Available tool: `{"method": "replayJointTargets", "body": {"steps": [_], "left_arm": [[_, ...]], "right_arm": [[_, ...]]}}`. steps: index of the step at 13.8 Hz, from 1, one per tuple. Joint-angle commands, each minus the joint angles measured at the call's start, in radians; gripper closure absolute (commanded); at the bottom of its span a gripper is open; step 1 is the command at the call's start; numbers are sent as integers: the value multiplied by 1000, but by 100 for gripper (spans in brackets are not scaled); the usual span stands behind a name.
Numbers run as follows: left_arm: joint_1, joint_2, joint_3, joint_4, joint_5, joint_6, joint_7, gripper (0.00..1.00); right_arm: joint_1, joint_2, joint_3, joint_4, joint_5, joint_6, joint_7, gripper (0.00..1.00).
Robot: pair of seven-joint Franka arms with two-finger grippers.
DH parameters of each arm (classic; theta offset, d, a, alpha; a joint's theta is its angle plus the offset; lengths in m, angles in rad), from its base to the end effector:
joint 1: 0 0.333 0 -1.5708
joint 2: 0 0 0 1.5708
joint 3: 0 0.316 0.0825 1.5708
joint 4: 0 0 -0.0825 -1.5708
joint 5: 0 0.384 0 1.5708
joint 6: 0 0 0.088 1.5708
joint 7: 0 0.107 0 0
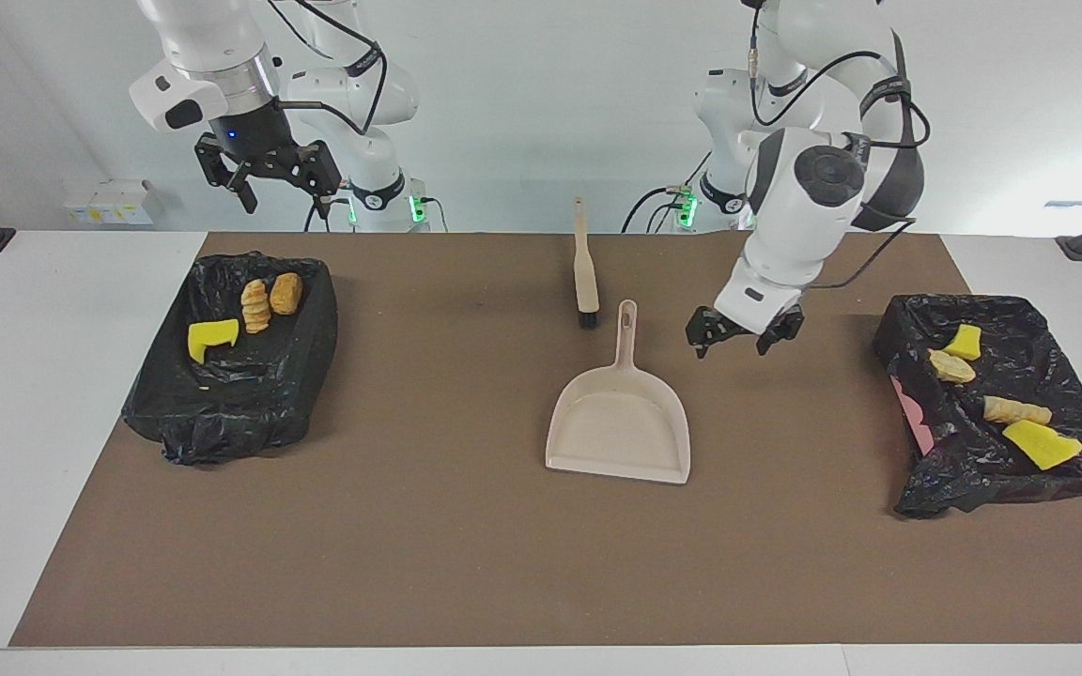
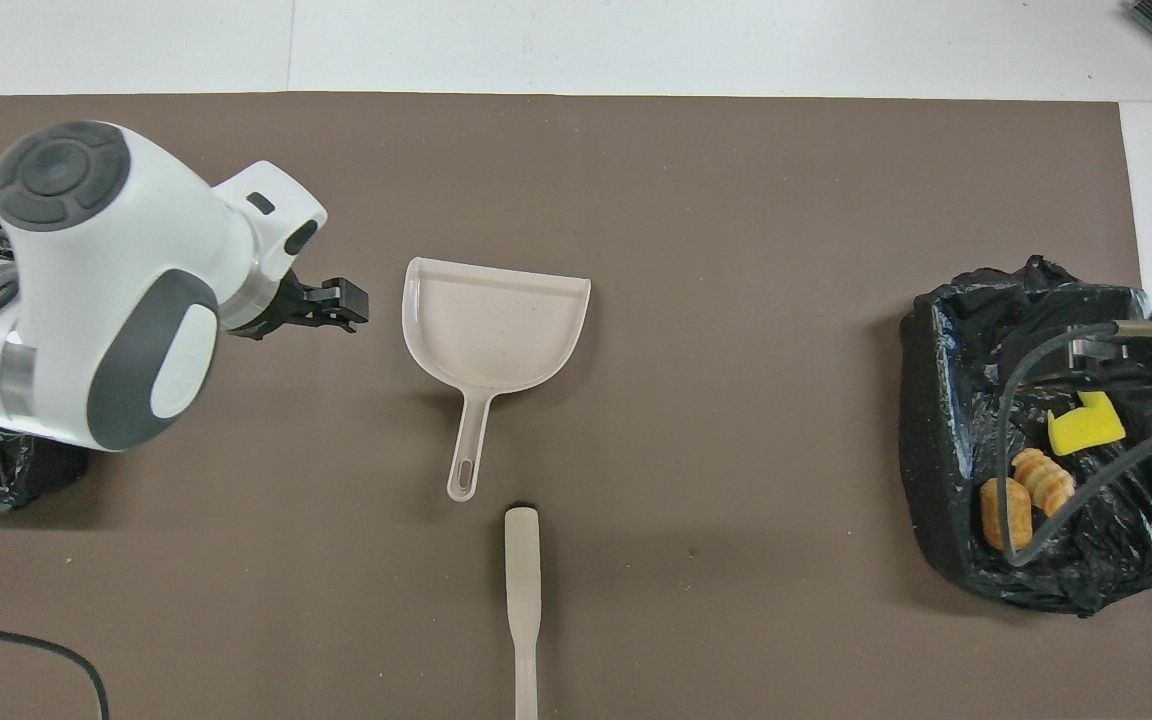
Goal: Sweep and dump trash in bin
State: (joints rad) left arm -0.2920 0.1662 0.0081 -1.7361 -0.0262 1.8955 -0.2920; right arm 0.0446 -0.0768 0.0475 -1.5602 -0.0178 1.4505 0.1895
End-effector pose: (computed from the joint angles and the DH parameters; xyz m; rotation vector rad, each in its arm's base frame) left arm 0.5858 -0.1732 0.4765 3.1209 0.0256 -0.0206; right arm 0.5157 0.0467 0.6602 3.1116 -0.1548 -0.0462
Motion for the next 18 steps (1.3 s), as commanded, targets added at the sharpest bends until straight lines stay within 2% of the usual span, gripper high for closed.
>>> {"method": "replayJointTargets", "body": {"steps": [1, 6, 8, 14, 18], "left_arm": [[74, -4, -7, 39, -4, -19, 94, 0], [215, -8, -4, 95, -6, -88, 273, 0], [250, -37, -2, 93, -8, -96, 320, 0], [254, -106, 4, 82, 46, -136, 330, 0], [251, -145, 3, 92, 57, -220, 352, 0]], "right_arm": [[-11, 5, 6, 15, 1, -25, -24, 0], [-12, 5, 6, 17, 1, -33, -25, 0], [-12, 5, 6, 17, 1, -35, -25, 0], [-12, 5, 6, 17, 1, -28, -24, 0], [-15, 2, 5, 15, -1, -44, -24, 0]]}}
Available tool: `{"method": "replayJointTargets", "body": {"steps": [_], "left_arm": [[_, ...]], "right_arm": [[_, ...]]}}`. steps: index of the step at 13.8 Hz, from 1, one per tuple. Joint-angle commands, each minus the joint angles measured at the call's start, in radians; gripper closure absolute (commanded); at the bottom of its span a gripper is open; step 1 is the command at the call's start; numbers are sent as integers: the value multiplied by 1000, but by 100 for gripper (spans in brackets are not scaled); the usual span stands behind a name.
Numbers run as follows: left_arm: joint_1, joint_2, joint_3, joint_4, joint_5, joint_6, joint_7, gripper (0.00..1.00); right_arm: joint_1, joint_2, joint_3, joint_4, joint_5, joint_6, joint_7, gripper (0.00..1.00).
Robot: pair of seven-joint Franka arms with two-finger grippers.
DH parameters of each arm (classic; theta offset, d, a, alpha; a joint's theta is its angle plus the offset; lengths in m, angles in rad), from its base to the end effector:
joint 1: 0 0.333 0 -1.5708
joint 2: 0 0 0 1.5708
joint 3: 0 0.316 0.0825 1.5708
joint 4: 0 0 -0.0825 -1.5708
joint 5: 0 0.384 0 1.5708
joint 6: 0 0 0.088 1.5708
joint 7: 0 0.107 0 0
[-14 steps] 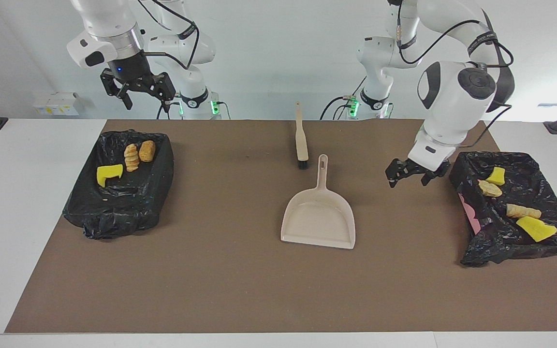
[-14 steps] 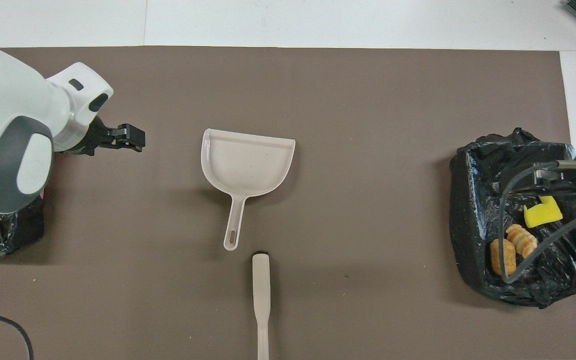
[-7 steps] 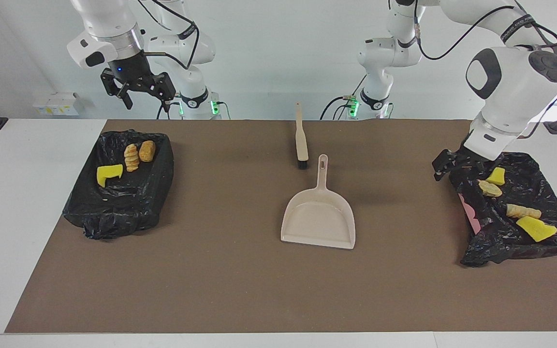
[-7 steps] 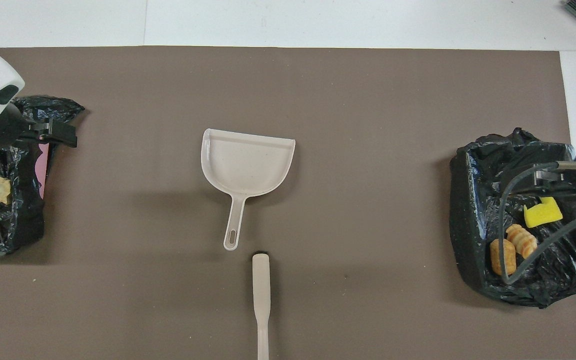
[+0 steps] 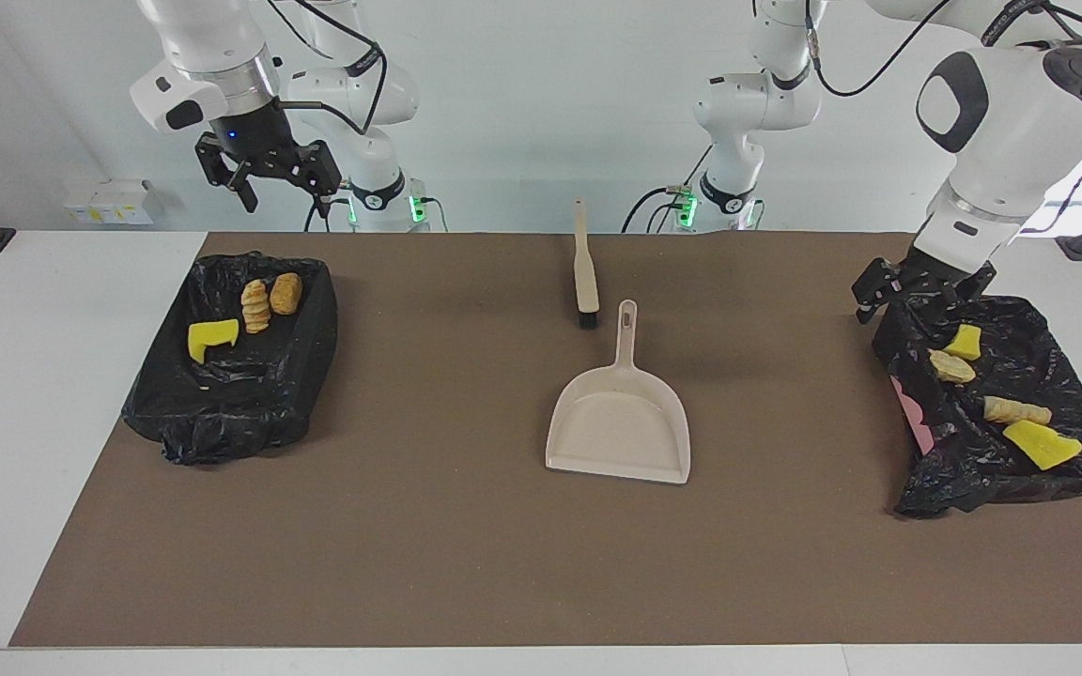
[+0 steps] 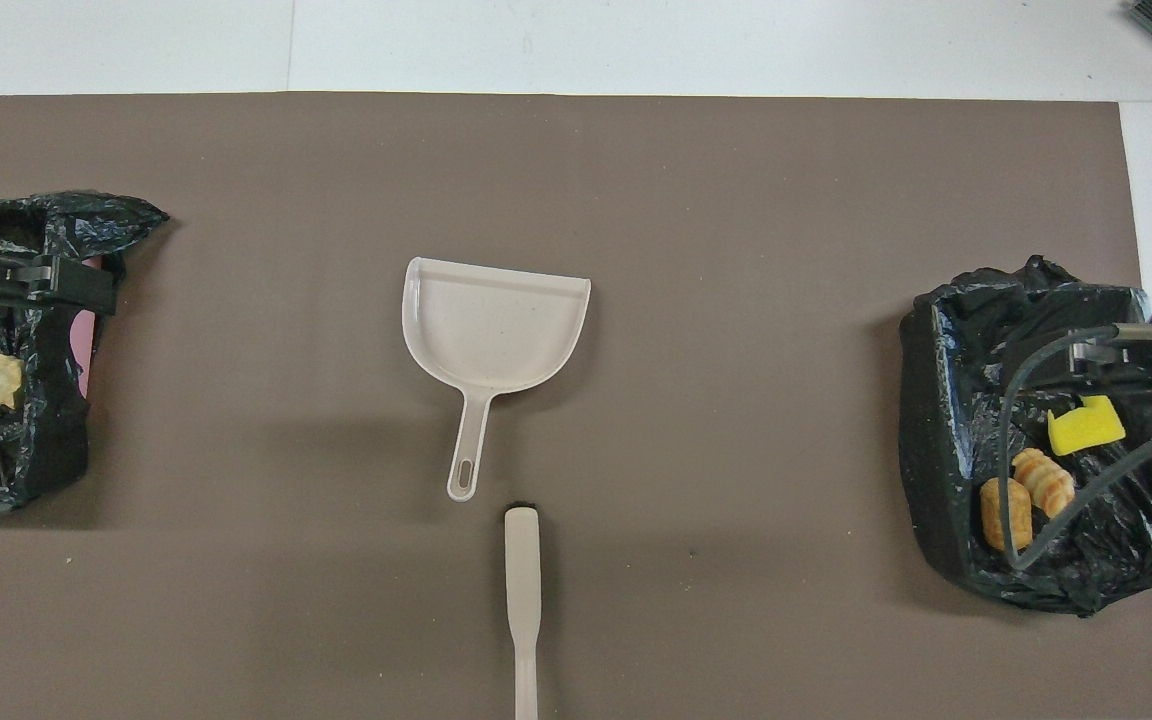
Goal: Sweep and dump trash in bin
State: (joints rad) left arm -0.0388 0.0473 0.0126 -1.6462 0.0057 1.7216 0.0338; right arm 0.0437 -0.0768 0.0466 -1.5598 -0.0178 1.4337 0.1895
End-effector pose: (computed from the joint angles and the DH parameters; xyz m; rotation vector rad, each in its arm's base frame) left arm 0.5793 -0.0148 0.5751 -3.1335 0.0953 -0.0440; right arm 0.5139 0.0455 0.6590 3.1088 -0.1578 -0.0715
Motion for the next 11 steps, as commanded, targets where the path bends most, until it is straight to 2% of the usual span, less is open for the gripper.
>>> {"method": "replayJointTargets", "body": {"steps": [1, 5, 7, 11], "left_arm": [[0, -29, 0, 8, 26, -85, 50, 0], [0, -21, 1, 101, 2, -198, 52, 0], [5, -24, 4, 105, -32, -209, 51, 0], [4, -30, 3, 103, -18, -203, 63, 0]], "right_arm": [[-15, 2, 6, 15, -1, -27, -21, 0], [-15, 2, 6, 15, 1, -27, -18, 0], [-15, 2, 6, 15, 1, -29, -18, 0], [-13, 0, 6, 14, 1, -30, -16, 0]]}}
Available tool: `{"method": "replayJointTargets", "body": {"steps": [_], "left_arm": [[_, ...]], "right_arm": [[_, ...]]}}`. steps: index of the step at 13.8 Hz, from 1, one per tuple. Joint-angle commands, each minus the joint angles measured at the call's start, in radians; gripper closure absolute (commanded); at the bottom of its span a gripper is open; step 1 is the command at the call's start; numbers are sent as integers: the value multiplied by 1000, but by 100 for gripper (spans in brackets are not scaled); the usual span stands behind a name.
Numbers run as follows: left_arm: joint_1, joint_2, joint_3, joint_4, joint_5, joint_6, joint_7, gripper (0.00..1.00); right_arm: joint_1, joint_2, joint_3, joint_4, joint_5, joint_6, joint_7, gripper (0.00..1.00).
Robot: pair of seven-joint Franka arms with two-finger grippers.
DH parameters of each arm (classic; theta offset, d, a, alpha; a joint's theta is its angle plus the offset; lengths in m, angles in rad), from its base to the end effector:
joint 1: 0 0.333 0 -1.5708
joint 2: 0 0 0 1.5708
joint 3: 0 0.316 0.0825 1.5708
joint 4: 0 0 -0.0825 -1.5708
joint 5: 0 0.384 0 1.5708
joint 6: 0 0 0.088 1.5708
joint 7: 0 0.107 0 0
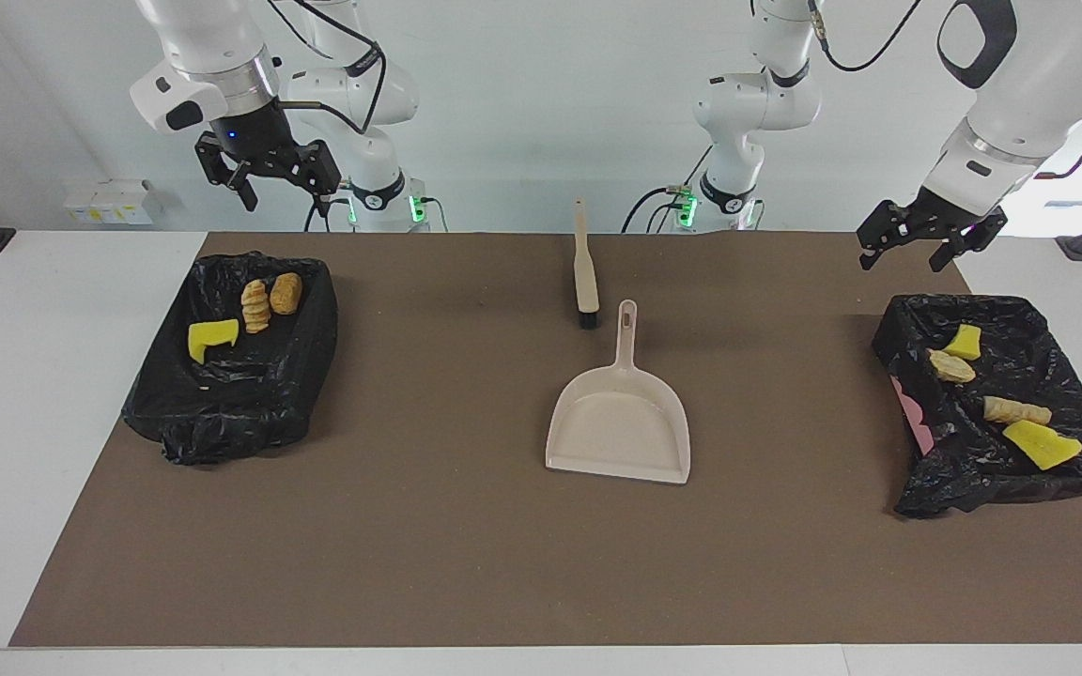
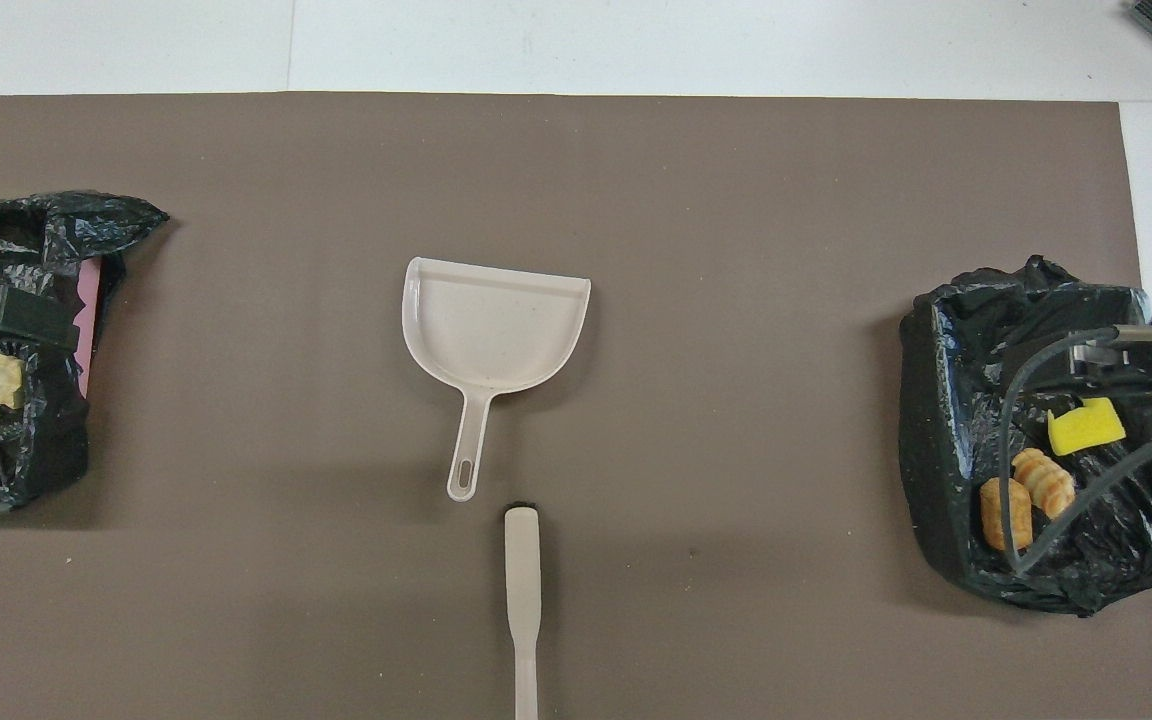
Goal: Sweep and dump trash in bin
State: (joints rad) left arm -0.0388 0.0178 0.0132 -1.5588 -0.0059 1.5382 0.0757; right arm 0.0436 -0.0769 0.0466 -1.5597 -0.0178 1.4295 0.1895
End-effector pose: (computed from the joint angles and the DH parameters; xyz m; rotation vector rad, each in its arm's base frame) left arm 0.5562 -0.0150 0.6175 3.1304 -0.1588 -0.0599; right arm 0.5134 0.0454 0.6588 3.1081 -0.1580 -0.0777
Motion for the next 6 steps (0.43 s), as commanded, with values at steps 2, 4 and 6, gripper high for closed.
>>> {"method": "replayJointTargets", "body": {"steps": [2, 4, 6], "left_arm": [[4, -1, 4, 17, -5, -23, 26, 0], [4, -1, 4, 17, -6, -18, 27, 0], [4, -1, 4, 17, -6, -17, 27, 0]], "right_arm": [[-13, 2, 6, 13, 1, -27, -16, 0], [-13, 2, 6, 13, 1, -27, -16, 0], [-13, 0, 6, 13, 1, -27, -16, 0]]}}
